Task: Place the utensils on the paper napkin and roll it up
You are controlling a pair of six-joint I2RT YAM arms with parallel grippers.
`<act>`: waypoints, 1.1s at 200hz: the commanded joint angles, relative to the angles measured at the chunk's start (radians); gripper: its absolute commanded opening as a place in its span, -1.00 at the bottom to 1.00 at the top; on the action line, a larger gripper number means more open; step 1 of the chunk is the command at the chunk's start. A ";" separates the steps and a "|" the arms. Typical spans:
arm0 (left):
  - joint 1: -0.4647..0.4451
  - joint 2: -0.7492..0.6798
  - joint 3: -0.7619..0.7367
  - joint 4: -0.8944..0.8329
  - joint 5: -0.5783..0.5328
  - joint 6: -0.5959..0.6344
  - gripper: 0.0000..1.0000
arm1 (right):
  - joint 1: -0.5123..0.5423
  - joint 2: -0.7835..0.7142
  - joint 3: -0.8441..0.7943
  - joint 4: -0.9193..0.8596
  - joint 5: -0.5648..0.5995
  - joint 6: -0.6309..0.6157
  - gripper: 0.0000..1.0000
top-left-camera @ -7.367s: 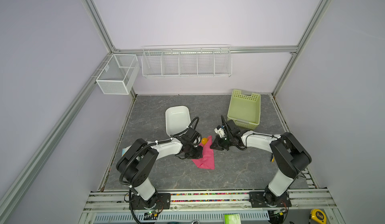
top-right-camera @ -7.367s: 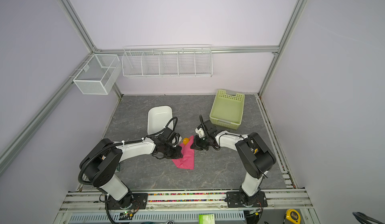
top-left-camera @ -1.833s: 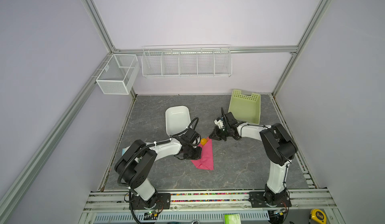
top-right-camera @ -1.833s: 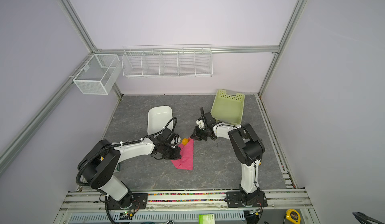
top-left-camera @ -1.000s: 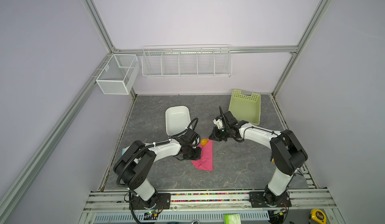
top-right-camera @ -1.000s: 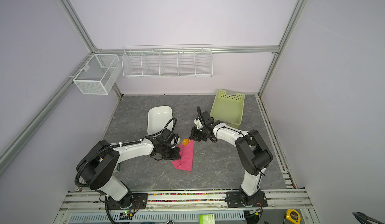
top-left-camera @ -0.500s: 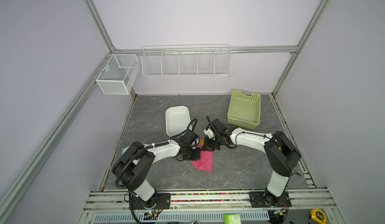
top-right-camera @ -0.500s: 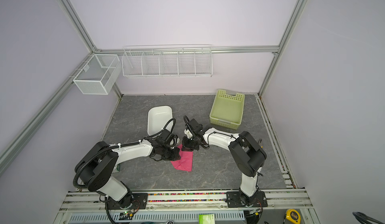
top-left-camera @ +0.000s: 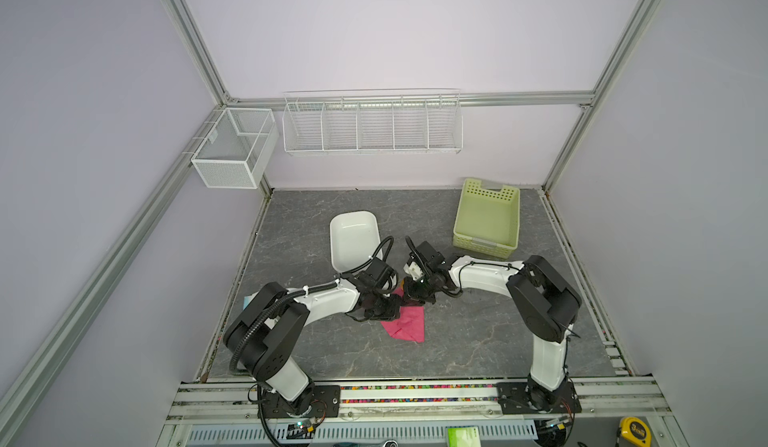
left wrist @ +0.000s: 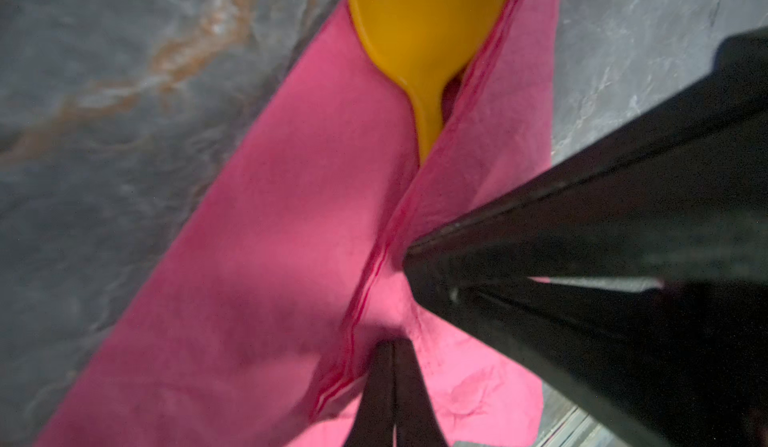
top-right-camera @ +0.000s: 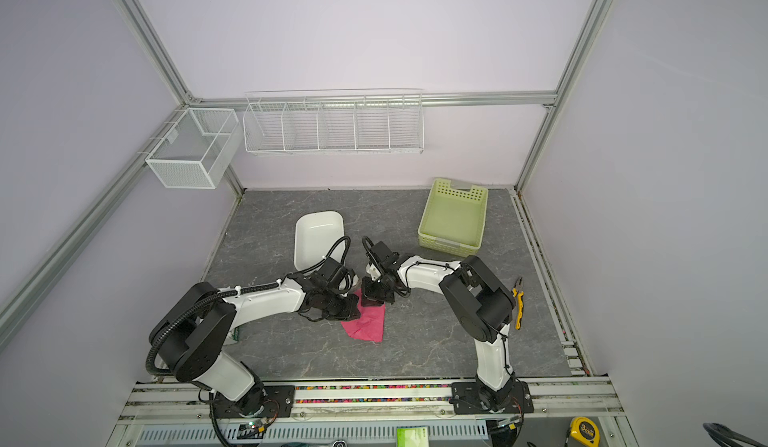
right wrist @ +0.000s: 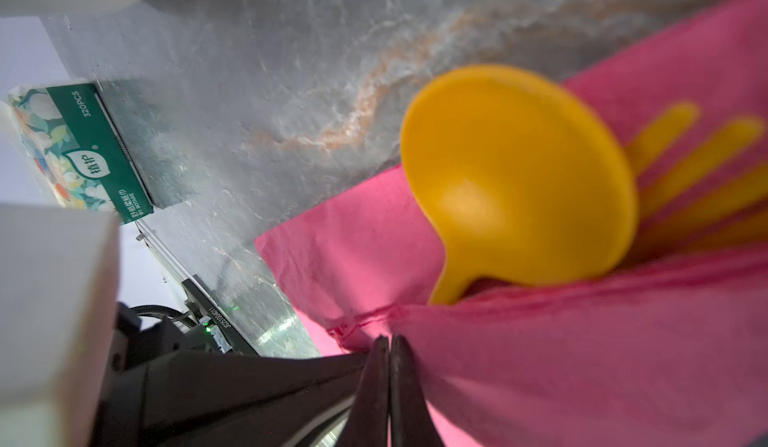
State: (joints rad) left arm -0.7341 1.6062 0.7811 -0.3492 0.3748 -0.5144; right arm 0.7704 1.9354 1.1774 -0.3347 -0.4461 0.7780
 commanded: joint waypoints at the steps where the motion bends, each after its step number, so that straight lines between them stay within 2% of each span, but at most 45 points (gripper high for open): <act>1: -0.004 -0.003 -0.019 -0.015 -0.002 -0.001 -1.00 | 0.007 0.035 0.020 0.007 -0.008 0.006 -0.86; 87: -0.003 -0.013 -0.020 -0.012 0.001 -0.007 -1.00 | 0.006 0.083 0.075 -0.107 0.066 -0.060 -0.86; 141: -0.004 -0.091 -0.001 -0.058 -0.010 -0.015 -1.00 | 0.007 0.091 0.084 -0.117 0.069 -0.067 -0.86; 174: -0.005 -0.125 -0.025 -0.013 0.045 -0.060 -1.00 | 0.007 0.094 0.088 -0.119 0.066 -0.069 -0.86; 220: -0.026 -0.103 -0.070 0.065 0.096 -0.108 -1.00 | 0.006 0.096 0.095 -0.120 0.063 -0.069 -0.86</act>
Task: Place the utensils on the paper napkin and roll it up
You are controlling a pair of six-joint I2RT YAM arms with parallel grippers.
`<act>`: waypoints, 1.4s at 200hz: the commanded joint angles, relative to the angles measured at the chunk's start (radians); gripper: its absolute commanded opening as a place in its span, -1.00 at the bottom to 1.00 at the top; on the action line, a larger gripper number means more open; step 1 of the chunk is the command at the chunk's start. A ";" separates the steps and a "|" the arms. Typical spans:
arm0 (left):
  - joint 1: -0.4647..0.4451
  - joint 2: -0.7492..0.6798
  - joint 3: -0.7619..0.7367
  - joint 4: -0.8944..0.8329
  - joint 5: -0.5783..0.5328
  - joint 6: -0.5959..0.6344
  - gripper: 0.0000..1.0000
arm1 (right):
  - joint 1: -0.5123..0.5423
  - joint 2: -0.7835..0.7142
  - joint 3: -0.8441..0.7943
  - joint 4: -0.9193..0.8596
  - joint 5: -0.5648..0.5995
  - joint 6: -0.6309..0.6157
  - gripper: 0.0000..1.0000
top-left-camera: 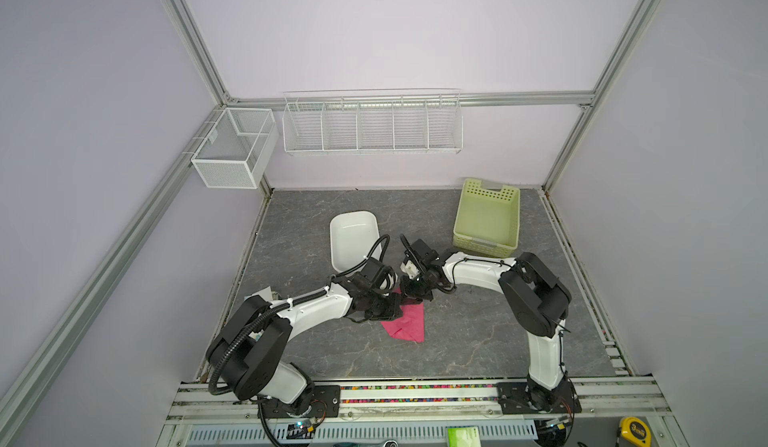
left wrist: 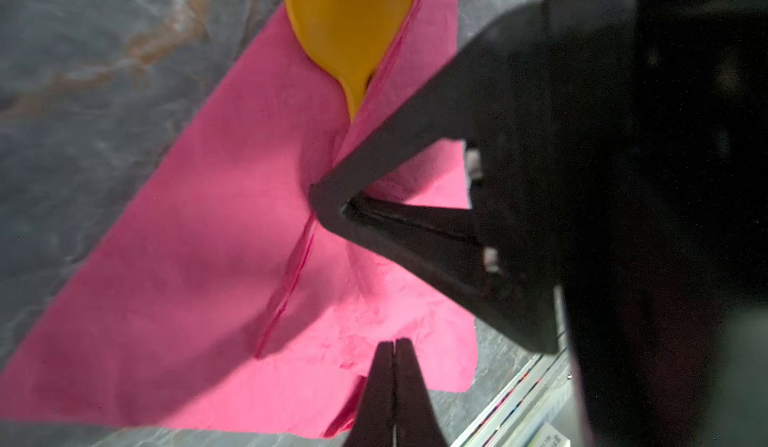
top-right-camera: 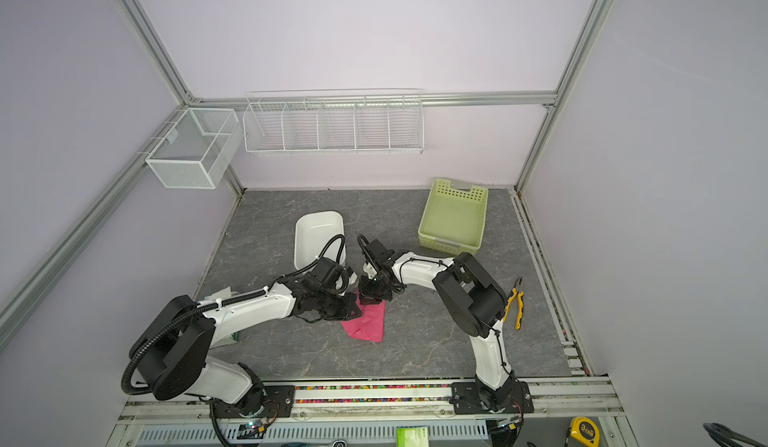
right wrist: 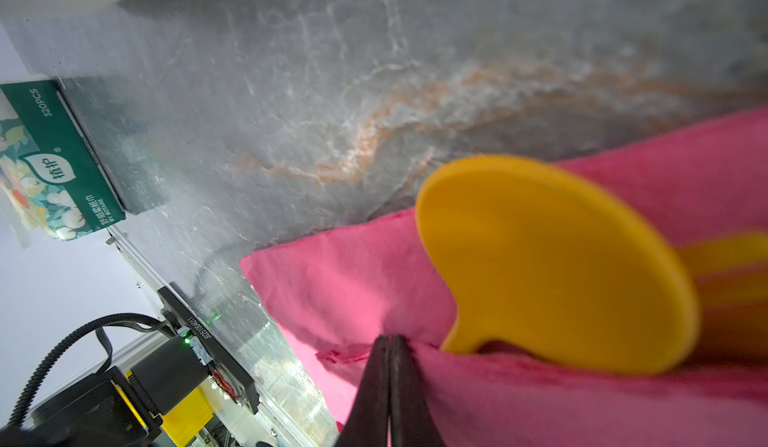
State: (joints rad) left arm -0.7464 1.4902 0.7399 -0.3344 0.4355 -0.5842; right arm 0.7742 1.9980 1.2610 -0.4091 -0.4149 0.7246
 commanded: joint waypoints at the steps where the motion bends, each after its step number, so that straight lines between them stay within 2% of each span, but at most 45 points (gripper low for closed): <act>1: -0.015 0.012 -0.030 0.052 0.035 -0.038 -1.00 | 0.001 0.033 0.011 -0.047 0.031 -0.016 -0.86; 99: -0.018 0.126 -0.066 0.085 0.019 -0.009 -1.00 | 0.000 0.029 0.021 -0.057 0.028 -0.020 -0.86; 191: -0.017 0.119 -0.070 0.071 -0.001 -0.002 -1.00 | 0.008 -0.083 -0.015 -0.032 -0.016 -0.006 -0.86; 256: -0.017 0.110 -0.066 0.063 -0.006 0.001 -1.00 | 0.010 -0.017 -0.017 -0.006 -0.039 -0.005 -0.86; 280: -0.018 0.102 -0.068 0.060 -0.009 0.001 -1.00 | 0.009 0.009 -0.009 -0.034 -0.012 -0.018 -0.86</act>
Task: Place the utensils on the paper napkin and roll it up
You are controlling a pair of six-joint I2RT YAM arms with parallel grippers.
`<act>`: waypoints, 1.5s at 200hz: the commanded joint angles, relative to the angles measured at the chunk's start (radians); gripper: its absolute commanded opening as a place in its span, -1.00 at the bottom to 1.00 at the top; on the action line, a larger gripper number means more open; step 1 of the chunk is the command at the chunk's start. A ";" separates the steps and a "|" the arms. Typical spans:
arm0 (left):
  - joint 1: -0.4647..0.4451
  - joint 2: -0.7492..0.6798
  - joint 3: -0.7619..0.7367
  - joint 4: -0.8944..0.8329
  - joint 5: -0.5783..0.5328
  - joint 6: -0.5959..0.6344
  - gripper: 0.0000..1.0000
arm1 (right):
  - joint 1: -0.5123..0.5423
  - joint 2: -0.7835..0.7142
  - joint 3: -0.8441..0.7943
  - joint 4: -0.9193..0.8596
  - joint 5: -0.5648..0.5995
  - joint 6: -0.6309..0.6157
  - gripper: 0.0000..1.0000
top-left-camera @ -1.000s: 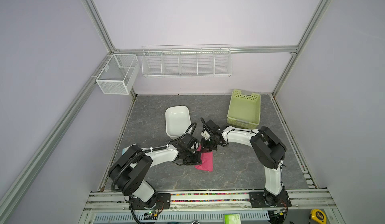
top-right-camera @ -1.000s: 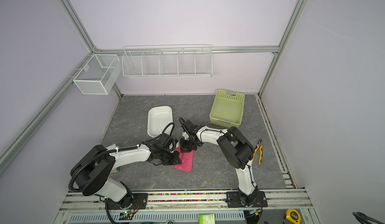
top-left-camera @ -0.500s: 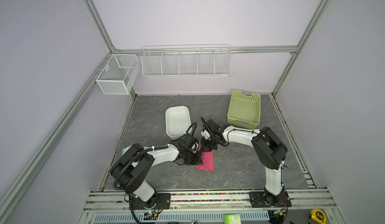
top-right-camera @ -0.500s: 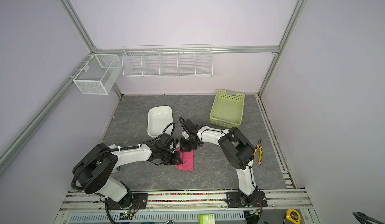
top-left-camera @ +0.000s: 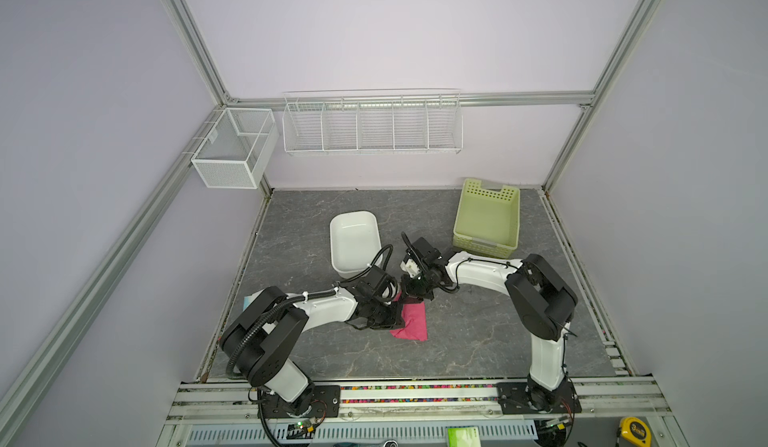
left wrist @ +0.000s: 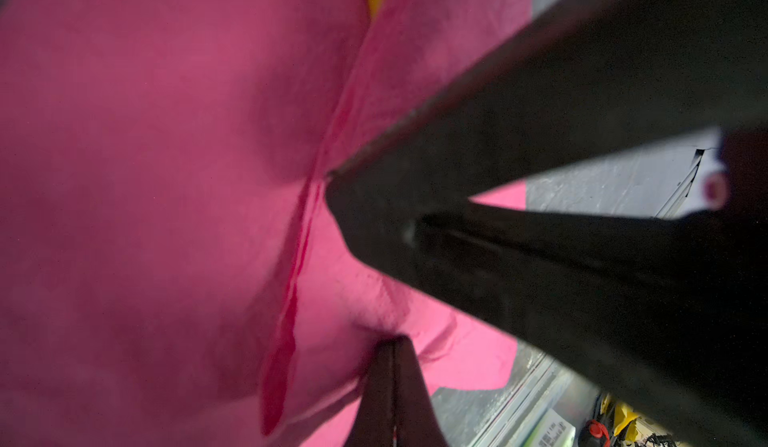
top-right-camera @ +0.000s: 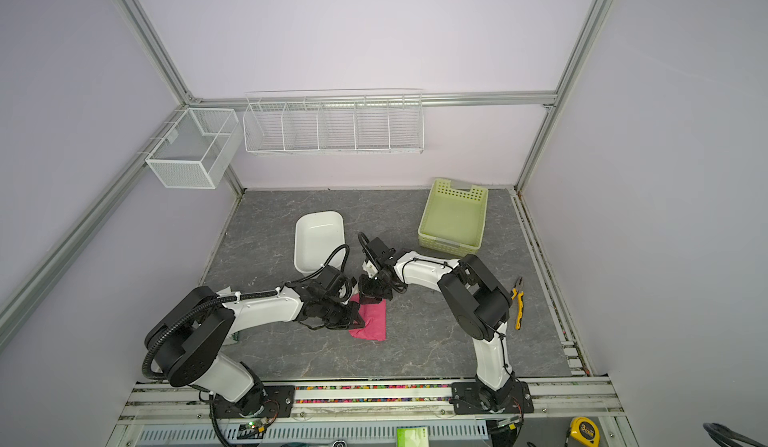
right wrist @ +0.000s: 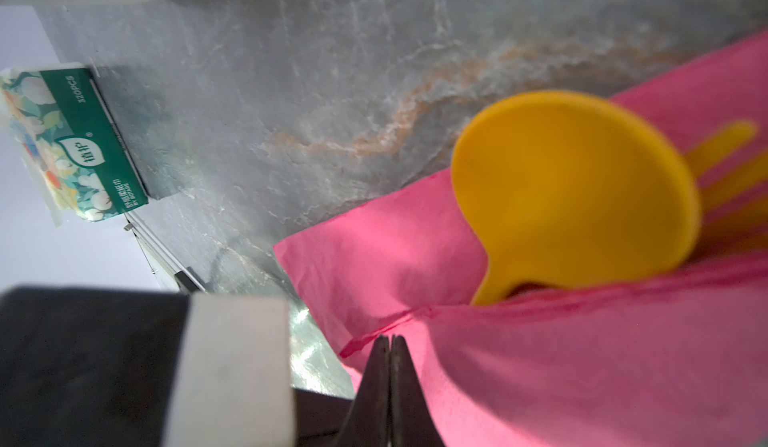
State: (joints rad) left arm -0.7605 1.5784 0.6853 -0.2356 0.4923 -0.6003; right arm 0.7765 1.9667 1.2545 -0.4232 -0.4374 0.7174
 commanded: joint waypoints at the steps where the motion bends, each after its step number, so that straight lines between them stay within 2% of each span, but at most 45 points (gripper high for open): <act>1: -0.003 0.013 -0.013 -0.039 -0.066 0.017 -1.00 | 0.006 0.041 -0.003 -0.021 0.013 -0.012 -0.86; 30: -0.003 0.007 -0.013 -0.037 -0.066 0.014 -1.00 | 0.007 0.057 -0.001 -0.063 0.063 -0.035 -0.86; 102: 0.001 -0.080 -0.002 -0.042 -0.070 -0.017 -1.00 | 0.007 0.063 -0.004 -0.066 0.072 -0.044 -0.86; 137: 0.070 -0.158 -0.034 -0.033 -0.023 -0.031 -1.00 | 0.007 0.060 -0.009 -0.072 0.074 -0.047 -0.86; 170: 0.155 -0.224 -0.073 -0.061 -0.005 -0.013 -0.91 | 0.004 0.050 -0.012 -0.083 0.085 -0.053 -0.86; 206: 0.258 -0.241 -0.142 0.019 0.100 -0.040 -0.76 | -0.012 0.030 -0.040 -0.082 0.093 -0.054 -0.86; 242: 0.298 -0.235 -0.164 0.036 0.115 -0.032 -0.66 | -0.035 0.000 -0.072 -0.083 0.098 -0.059 -0.86; 275: 0.326 -0.215 -0.202 0.116 0.155 -0.067 -0.47 | -0.044 -0.017 -0.084 -0.083 0.097 -0.063 -0.86; 300: 0.327 -0.171 -0.227 0.192 0.182 -0.095 -0.45 | -0.043 -0.019 -0.081 -0.081 0.092 -0.063 -0.86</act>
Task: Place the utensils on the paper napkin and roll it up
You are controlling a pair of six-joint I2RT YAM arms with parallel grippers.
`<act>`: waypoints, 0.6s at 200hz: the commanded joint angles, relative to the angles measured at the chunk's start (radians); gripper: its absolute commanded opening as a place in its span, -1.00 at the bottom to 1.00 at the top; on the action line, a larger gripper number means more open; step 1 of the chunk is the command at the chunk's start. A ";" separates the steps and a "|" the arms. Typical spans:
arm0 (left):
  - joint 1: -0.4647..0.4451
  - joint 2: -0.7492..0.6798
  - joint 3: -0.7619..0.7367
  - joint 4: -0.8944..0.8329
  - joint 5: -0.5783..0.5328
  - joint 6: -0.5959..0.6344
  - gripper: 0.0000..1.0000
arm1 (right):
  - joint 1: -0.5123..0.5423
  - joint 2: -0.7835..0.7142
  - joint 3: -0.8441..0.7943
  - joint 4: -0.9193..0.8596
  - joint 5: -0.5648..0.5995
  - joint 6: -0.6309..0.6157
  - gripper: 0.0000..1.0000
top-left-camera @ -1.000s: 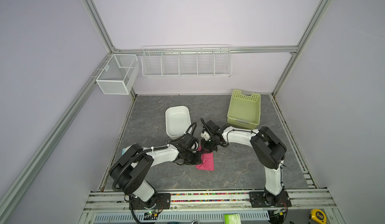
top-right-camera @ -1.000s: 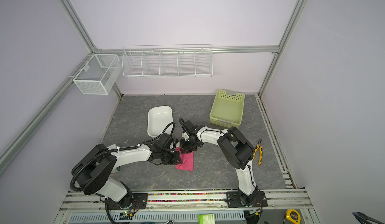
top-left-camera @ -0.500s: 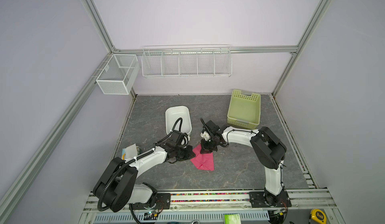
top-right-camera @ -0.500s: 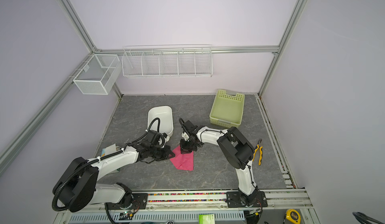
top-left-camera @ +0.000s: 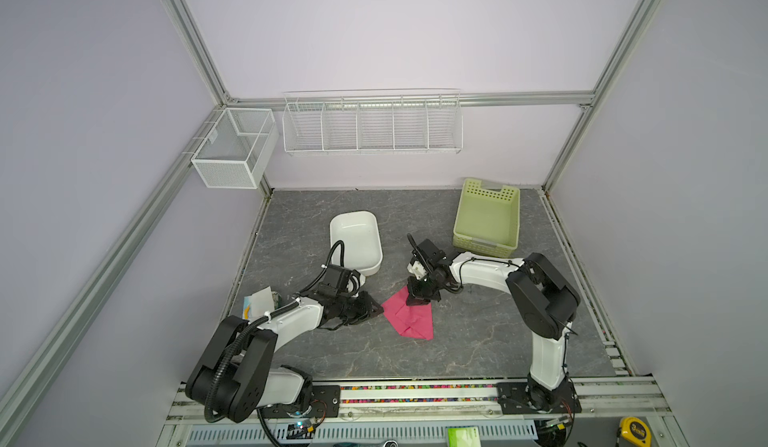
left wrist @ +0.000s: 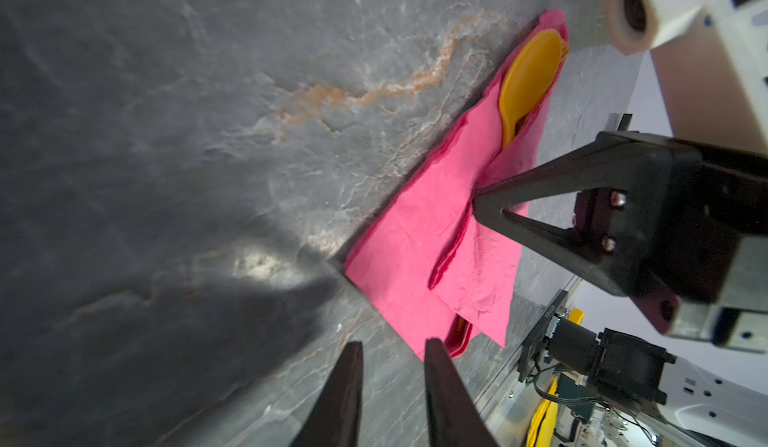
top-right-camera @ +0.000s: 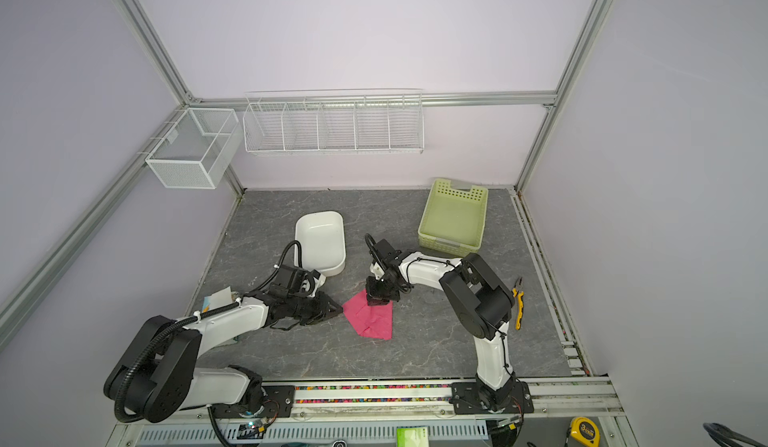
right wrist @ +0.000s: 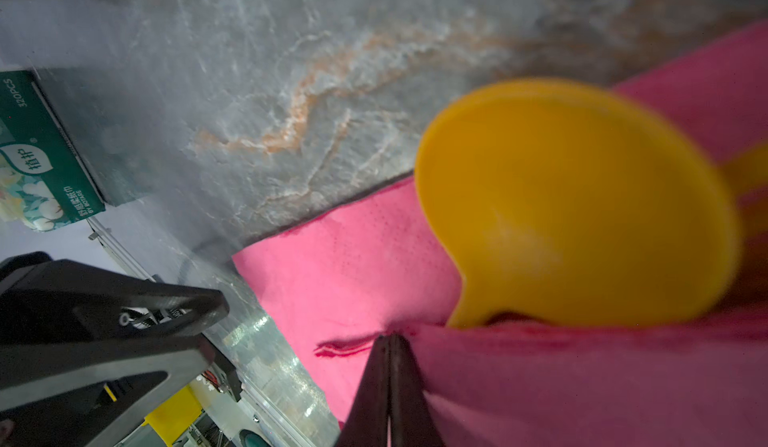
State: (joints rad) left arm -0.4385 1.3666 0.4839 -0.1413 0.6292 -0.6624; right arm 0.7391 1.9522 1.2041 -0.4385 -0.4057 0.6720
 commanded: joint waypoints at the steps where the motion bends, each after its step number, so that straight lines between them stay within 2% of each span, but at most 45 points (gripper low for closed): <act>1: 0.006 0.043 -0.026 0.101 0.046 -0.033 -0.45 | -0.006 -0.004 -0.031 -0.065 0.060 -0.016 -0.86; 83: 0.005 0.149 -0.078 0.285 0.089 -0.099 -0.37 | -0.006 0.002 -0.020 -0.062 0.055 -0.012 -0.86; 120: 0.004 0.146 -0.058 0.303 0.080 -0.114 -0.32 | -0.007 0.005 -0.018 -0.065 0.053 -0.012 -0.86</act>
State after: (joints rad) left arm -0.4385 1.5002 0.4324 0.1432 0.7395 -0.7528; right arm 0.7391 1.9518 1.2045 -0.4385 -0.4038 0.6724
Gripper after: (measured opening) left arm 0.334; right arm 0.071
